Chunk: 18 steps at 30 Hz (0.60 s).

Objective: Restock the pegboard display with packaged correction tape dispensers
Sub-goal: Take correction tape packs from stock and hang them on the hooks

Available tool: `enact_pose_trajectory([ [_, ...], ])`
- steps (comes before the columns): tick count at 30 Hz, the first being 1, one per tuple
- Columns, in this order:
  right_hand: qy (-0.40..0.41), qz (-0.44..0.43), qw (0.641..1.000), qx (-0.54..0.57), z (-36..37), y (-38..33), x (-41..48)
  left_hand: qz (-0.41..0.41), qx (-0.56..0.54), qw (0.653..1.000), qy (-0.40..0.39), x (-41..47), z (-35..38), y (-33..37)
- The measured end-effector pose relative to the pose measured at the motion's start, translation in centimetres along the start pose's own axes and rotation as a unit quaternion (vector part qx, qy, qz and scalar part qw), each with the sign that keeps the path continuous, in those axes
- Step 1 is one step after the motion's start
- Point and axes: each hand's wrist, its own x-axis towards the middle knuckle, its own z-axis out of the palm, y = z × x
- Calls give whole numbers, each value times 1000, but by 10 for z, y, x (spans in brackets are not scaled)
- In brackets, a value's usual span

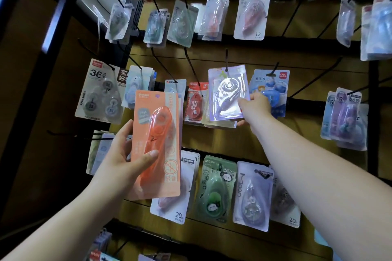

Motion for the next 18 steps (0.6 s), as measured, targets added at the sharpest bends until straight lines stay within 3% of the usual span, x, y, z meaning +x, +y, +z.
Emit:
enact_pose_trajectory([
  [7, -11, 42, 998, 50, 14, 14, -6, -3, -11, 1000, 0, -4, -7, -2],
  [12, -15, -46, 999, 9, 4, 19, -54, -2, -17, 1000, -12, -6, 1, 3],
  [16, -139, -113, 984, 4, -12, 17, -99, 15, -30, 999, -36, -12, 24, 11],
  [18, -205, -99, 974, -5, -19, 20, -116, 16, -39, 997, -59, -14, 35, 13],
])
